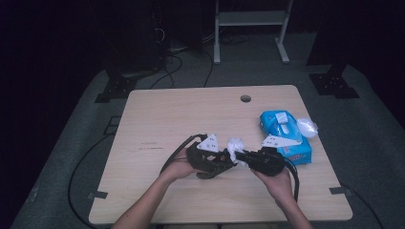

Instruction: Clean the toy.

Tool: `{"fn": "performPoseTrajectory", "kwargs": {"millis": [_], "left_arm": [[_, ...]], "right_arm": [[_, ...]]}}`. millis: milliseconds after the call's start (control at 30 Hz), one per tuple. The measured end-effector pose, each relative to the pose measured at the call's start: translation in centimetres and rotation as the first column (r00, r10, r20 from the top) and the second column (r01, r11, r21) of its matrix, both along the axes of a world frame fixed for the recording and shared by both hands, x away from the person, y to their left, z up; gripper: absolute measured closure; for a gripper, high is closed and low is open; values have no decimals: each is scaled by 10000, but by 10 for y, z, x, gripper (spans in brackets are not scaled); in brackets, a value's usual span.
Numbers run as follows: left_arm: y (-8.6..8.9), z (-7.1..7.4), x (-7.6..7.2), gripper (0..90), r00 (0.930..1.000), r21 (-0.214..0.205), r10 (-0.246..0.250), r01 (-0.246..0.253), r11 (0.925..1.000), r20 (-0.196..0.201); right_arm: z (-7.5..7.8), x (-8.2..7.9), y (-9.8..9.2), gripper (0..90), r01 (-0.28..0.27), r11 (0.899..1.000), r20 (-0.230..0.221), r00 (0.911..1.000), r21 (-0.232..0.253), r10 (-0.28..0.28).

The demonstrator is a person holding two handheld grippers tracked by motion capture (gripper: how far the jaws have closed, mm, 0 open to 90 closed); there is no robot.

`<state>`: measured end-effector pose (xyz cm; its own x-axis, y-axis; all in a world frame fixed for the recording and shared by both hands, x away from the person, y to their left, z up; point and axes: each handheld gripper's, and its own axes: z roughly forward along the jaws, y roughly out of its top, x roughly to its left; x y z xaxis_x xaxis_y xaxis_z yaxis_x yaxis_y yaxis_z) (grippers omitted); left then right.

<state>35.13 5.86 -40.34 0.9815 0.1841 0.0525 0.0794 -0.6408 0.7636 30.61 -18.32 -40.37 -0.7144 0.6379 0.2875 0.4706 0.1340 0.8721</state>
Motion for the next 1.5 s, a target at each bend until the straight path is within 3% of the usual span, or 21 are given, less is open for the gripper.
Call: {"fn": "performPoseTrajectory", "kwargs": {"millis": [100,200,400,567,767,1033,1167,1267,1367,1500], "left_arm": [[4,4,-1,582,10000,-357,9,-6,9994,75],[10,3,-3,583,10000,-736,47,-44,9973,38],[19,-2,-4,584,9999,-1130,111,-125,9935,-129],[19,-1,-5,584,9999,-1086,95,-102,9940,-65],[17,-1,-5,584,9999,-1158,85,-96,9932,-99],[19,-2,-4,584,9999,-1200,89,-99,9927,-89],[16,-2,-5,584,10000,-1195,13,-18,9928,-50],[18,-1,-5,584,10000,-1282,40,-46,9917,-53],[22,-2,-4,584,9999,-1372,89,-104,9905,-114],[21,-3,-4,584,9999,-1342,77,-92,9909,-122]], "right_arm": [[12,-1,7,824,-207,9997,308,9993,85,204],[20,-2,13,824,-295,9995,634,9975,-135,303],[12,-1,9,824,-8,9996,517,9987,-293,24],[5,1,3,823,178,9993,296,9994,-338,-168],[15,-4,11,824,-123,9997,659,9977,-225,138],[0,-2,-1,824,281,9993,216,9994,-239,-276],[10,-3,4,823,15,10000,517,9987,-26,-14],[14,-4,8,824,-66,9998,691,9976,-213,80],[8,-1,4,824,166,9988,568,9983,-451,-141],[-2,0,1,823,307,9987,206,9993,-408,-298]]}}
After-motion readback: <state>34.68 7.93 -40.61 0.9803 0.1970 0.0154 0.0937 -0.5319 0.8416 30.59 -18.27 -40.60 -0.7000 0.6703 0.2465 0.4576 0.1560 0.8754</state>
